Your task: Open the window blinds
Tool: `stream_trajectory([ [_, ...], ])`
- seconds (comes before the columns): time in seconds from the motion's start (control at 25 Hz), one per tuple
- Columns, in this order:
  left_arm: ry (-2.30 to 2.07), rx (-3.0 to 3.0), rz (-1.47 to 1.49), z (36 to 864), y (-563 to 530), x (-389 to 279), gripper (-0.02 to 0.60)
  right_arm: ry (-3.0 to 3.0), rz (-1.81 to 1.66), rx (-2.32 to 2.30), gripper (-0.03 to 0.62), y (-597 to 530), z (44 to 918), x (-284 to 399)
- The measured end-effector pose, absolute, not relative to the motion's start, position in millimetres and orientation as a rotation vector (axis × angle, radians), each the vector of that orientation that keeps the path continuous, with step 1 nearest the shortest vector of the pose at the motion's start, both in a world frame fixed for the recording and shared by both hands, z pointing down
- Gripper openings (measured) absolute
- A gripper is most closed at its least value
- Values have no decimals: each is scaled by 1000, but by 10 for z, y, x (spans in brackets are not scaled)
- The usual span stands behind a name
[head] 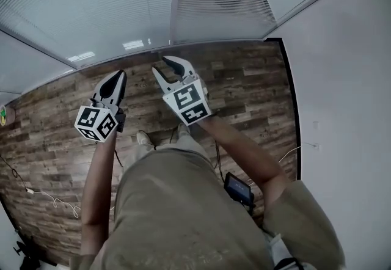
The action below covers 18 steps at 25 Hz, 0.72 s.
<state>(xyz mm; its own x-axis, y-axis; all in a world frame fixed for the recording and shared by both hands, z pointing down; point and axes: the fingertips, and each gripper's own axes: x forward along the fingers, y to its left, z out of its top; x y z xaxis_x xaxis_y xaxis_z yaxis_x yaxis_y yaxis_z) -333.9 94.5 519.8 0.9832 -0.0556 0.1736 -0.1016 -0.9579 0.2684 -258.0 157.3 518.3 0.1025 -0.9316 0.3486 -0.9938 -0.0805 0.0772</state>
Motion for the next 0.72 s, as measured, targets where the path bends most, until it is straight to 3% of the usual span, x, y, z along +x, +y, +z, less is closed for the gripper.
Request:
stream_trajectory([
  [0.72,-122,2819,245,5309,993,-3111,14,-1856,329,2104,132,1720,5263,-2228],
])
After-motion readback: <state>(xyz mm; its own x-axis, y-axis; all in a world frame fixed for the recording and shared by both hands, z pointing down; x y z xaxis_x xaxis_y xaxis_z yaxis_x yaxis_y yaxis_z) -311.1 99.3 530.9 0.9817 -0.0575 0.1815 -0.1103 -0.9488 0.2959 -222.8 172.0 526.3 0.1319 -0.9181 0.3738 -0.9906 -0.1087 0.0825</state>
